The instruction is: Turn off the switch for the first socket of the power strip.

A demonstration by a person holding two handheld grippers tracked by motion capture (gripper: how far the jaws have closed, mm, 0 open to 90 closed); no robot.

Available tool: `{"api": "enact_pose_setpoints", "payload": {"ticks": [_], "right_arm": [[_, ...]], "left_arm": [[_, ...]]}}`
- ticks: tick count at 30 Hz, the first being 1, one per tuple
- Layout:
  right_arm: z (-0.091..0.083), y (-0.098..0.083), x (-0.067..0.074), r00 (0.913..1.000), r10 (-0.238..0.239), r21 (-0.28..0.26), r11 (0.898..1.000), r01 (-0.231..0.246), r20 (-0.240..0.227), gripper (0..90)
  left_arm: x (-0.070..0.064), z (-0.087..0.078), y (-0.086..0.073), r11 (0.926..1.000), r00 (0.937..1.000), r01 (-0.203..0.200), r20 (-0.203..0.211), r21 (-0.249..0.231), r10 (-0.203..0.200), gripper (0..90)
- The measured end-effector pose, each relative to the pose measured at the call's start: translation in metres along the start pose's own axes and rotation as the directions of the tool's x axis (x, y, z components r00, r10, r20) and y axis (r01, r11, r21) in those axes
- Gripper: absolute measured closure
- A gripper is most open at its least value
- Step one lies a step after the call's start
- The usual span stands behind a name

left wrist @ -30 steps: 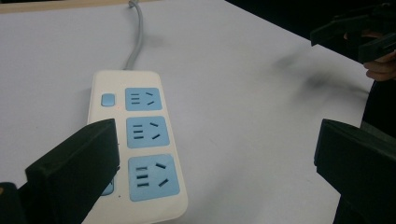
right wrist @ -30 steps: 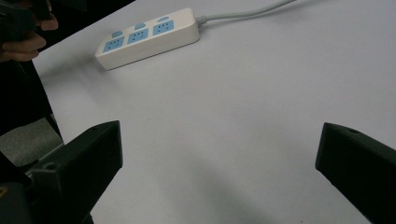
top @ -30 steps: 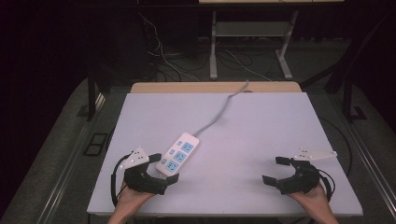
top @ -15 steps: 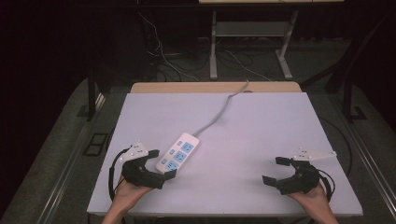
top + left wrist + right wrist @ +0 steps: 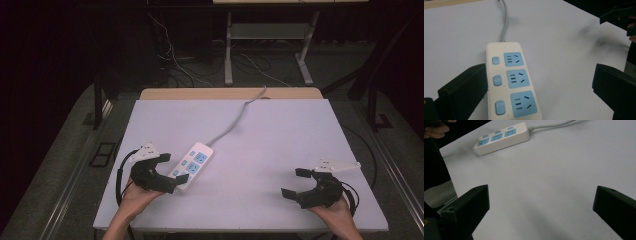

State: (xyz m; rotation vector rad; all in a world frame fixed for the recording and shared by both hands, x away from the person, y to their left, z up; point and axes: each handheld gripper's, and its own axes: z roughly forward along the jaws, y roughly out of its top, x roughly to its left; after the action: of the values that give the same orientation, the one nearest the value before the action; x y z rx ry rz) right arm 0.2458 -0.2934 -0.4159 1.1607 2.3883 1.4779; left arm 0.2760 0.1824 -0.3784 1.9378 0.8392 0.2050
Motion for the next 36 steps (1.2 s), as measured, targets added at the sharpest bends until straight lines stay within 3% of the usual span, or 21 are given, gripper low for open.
{"api": "enact_pose_setpoints", "payload": {"ticks": [17,36], "right_arm": [[0.000,-0.001,0.000,1.0000,-0.001,0.005,1.000,0.001,-0.001,0.4],[0.001,-0.001,0.000,1.0000,-0.004,0.011,1.000,0.004,-0.003,0.4]], "left_arm": [[0.011,0.007,0.022,0.9989,0.9999,-0.014,0.001,0.045,0.014,0.0],[0.023,0.019,0.042,0.9916,0.9992,-0.040,0.007,0.123,0.040,0.0]]}}
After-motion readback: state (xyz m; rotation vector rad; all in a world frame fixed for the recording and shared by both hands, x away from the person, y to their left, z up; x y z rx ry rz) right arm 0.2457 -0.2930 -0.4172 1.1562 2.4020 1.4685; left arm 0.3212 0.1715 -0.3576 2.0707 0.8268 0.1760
